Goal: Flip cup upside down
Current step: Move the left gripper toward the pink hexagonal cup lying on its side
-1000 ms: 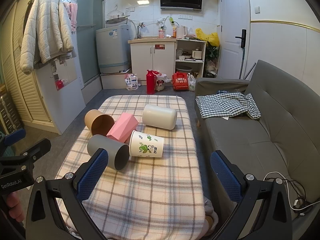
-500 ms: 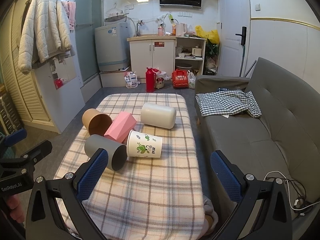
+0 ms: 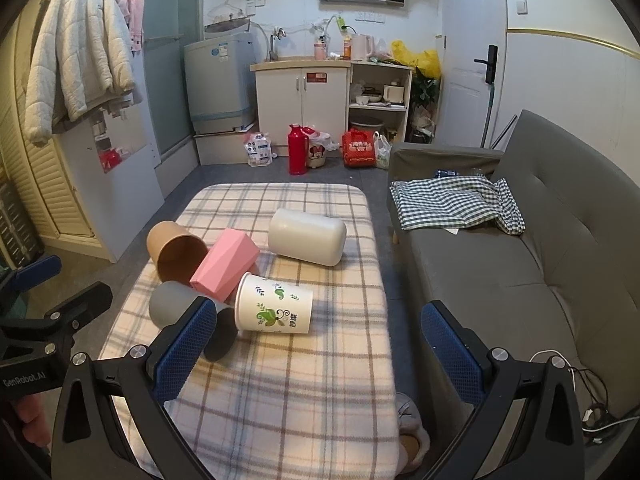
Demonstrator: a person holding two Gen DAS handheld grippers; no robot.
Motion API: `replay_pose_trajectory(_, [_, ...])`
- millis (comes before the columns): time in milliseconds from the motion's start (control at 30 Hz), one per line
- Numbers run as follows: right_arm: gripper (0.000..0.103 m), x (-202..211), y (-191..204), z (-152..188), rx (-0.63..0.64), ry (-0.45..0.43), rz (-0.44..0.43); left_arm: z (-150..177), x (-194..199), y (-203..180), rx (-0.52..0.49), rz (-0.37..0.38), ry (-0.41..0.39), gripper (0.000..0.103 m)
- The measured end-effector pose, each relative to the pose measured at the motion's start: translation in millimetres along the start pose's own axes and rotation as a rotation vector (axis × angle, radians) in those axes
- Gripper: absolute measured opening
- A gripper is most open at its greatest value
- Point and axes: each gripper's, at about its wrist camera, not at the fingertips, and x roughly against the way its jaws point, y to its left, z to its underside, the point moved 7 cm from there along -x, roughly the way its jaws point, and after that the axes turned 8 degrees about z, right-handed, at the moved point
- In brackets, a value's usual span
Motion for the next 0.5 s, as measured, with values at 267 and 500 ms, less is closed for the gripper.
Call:
replay_pose_trajectory(267, [0.103,-41,-12,8,-0.032,0.075,-0.003,-8,-67,-14,-0.069,0.05,0.12,0.102])
replay_pose_trajectory(500, [0.103,-80,-28,14,-0.065,0.134,0.004,-12,-125,-7,-0.074,0.065,0.237,0.073])
